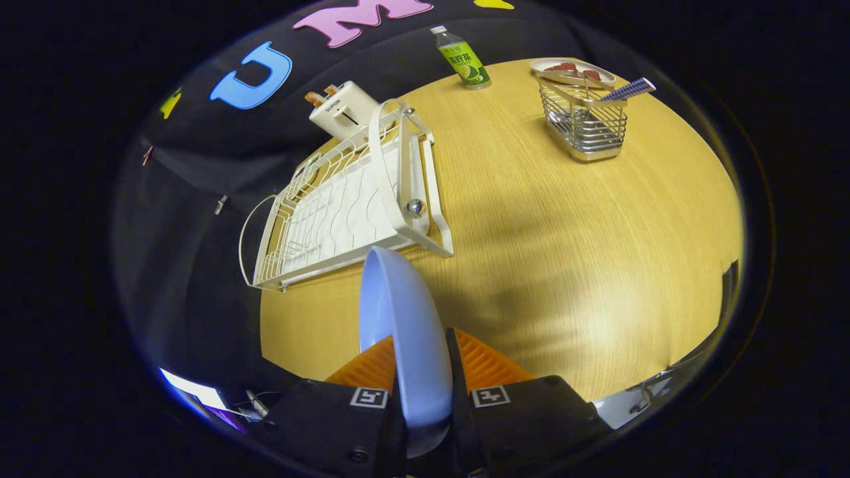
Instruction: Take the plate from the dish rack, then take the spoon from the basket and place it into the plate.
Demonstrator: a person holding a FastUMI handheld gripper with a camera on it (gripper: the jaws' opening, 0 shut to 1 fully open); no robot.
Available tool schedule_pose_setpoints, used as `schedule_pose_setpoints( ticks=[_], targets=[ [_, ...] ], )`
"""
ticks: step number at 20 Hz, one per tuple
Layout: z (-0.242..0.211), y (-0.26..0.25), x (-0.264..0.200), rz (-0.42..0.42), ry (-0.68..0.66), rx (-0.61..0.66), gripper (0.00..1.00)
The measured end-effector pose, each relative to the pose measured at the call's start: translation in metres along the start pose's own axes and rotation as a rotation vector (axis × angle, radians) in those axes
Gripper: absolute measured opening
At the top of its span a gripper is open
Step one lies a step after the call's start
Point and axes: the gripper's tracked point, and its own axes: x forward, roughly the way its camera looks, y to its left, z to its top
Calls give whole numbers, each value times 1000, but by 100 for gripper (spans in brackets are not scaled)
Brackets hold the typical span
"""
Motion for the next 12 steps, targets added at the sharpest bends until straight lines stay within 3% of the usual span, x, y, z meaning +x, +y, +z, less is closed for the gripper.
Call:
schedule_pose_setpoints(
  ticks=[4,7,12],
  targets=[
    [0,-4,7,-19,2,7,32],
    [-1,-14,8,-66,5,-16,44],
    [0,-34,7,-139,-2,-45,54]
  ],
)
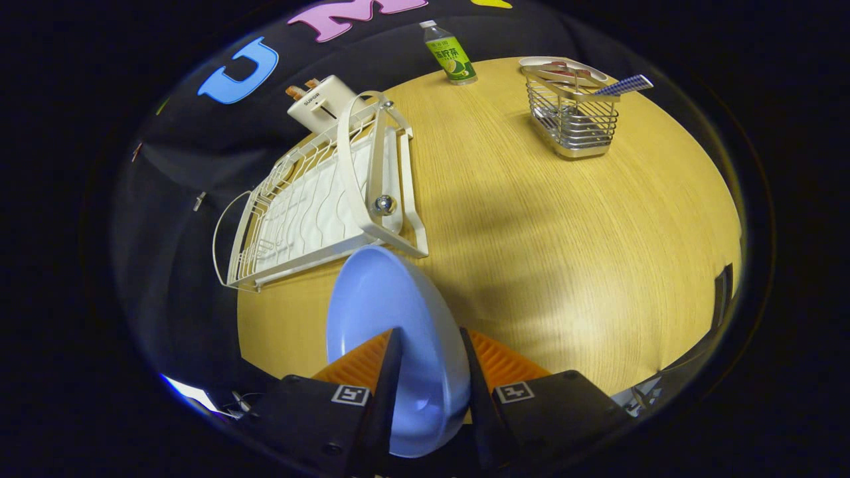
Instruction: Take the plate from the dish rack, then take the spoon from the basket and place it into the plate.
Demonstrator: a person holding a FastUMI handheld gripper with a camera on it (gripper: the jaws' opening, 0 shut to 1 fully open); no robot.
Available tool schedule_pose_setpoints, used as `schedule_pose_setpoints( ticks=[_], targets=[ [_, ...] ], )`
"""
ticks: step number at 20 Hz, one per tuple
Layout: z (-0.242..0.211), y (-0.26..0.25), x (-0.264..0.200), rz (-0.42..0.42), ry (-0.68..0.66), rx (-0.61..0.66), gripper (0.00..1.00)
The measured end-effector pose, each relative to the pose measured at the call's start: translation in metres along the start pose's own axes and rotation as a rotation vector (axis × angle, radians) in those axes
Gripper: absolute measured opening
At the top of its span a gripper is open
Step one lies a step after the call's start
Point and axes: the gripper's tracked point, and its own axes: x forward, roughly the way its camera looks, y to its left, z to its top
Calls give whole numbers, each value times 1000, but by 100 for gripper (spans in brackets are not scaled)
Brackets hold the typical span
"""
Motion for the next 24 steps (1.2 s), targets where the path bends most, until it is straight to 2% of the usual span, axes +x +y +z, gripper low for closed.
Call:
schedule_pose_setpoints(
  ticks=[2,3,8,9,11,16,20,24],
  targets=[
    [3,-8,-2,-23,-15,-13,57],
    [5,-10,-3,-23,-22,-14,64],
    [16,-20,-17,-33,-62,-73,84],
    [20,-19,-22,-23,-72,-90,92],
    [33,-14,-41,9,-106,-131,97],
    [106,-11,-115,37,-296,-322,98],
    [174,-37,-161,-49,-438,-489,99],
    [218,-89,-155,-154,-428,-556,99]
  ],
)
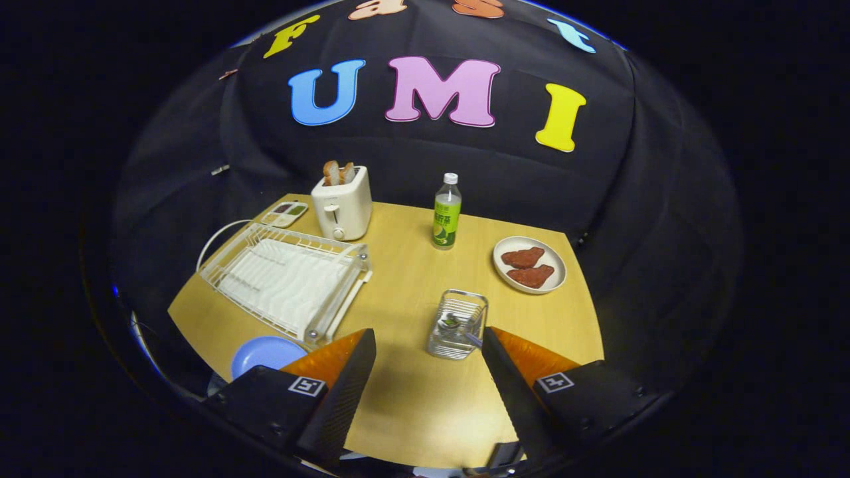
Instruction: Take the plate from the dish rack, then take the spoon from the basket and place it into the plate.
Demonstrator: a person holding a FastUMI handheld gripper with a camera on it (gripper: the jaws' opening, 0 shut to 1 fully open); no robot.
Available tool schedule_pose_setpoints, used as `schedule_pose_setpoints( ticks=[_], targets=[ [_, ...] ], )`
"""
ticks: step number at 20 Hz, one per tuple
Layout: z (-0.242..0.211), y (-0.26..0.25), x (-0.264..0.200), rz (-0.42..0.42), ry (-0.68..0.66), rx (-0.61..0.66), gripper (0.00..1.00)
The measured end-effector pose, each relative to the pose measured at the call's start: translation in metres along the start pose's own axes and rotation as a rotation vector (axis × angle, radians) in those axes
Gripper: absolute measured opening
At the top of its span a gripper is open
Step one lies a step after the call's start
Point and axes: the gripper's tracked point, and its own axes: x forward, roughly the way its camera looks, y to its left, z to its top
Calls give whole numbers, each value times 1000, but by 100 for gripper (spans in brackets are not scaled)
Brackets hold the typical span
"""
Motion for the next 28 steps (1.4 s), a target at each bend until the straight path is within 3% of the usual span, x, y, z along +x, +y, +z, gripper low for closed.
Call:
schedule_pose_setpoints(
  ticks=[4,5,10,13,14,17,25,28],
  targets=[
    [-28,-36,45,-15,86,-33,93],
    [-35,-39,55,-9,105,-35,81],
    [-63,-42,85,37,179,28,52],
    [-60,-34,85,86,165,78,22],
    [-62,-37,84,84,172,80,17],
    [-57,-41,82,69,158,70,11],
    [-19,-52,23,77,77,74,11],
    [16,-39,-14,140,-21,67,11]
  ],
)
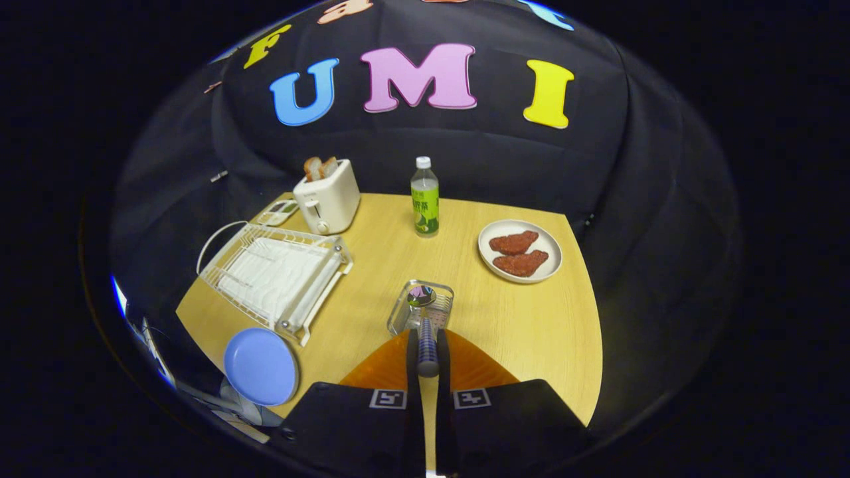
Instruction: Take the plate from the dish rack, then take the spoon from the basket and place it into the plate.
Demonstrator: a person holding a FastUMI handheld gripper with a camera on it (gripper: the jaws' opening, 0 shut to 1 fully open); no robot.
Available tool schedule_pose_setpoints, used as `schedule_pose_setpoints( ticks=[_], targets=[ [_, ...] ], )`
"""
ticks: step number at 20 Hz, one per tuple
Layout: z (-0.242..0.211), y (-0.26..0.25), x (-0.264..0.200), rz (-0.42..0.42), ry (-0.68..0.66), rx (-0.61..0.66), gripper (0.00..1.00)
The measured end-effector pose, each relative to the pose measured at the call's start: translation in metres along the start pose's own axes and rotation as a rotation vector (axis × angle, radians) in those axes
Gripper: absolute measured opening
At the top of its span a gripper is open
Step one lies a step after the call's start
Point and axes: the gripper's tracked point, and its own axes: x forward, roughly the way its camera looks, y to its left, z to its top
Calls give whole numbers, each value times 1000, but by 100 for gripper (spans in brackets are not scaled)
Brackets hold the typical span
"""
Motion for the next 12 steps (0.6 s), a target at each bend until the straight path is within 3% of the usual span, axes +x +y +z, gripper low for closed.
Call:
schedule_pose_setpoints(
  ticks=[6,9,12],
  targets=[
    [40,96,-51,263,-123,-43,11],
    [30,143,-61,392,-102,-105,11],
    [0,178,-66,463,-42,-176,11]
  ],
)
